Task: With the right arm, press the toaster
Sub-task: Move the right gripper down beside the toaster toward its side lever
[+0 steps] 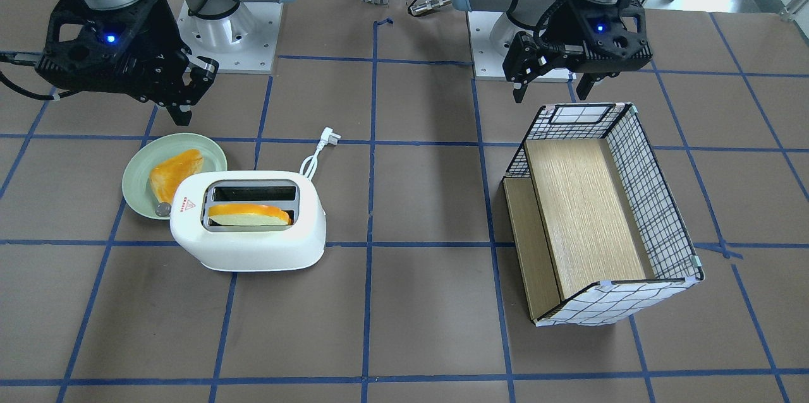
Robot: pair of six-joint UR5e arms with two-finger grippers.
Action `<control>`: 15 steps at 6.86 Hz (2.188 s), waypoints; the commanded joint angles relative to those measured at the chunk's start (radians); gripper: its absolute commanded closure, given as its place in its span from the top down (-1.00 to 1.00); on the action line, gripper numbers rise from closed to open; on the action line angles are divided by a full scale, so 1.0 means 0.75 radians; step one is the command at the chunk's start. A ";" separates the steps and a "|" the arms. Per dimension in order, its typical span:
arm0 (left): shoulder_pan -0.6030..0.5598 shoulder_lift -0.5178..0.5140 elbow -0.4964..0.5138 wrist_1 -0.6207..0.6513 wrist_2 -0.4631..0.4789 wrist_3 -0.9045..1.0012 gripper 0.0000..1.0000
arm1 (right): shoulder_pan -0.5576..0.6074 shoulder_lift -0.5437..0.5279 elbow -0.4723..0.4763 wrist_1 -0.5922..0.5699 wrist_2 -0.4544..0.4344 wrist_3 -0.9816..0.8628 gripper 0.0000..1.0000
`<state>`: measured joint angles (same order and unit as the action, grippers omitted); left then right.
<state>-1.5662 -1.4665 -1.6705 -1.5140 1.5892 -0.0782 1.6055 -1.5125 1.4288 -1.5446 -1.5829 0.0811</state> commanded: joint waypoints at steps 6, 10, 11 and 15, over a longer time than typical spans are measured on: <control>0.000 0.000 0.000 0.000 0.000 0.000 1.00 | -0.305 0.053 0.042 -0.004 0.004 -0.263 -1.00; 0.000 0.000 0.000 0.000 0.000 0.000 1.00 | -0.367 0.047 0.224 -0.121 0.012 -0.362 -1.00; 0.000 0.000 0.000 0.000 0.000 0.000 1.00 | -0.363 0.053 0.273 -0.190 0.012 -0.362 -1.00; 0.000 0.000 0.000 0.000 -0.002 0.000 1.00 | -0.321 0.118 0.306 -0.266 0.014 -0.343 -1.00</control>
<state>-1.5662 -1.4665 -1.6705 -1.5140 1.5886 -0.0782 1.3455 -1.4414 1.6551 -1.7394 -1.5732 -0.1856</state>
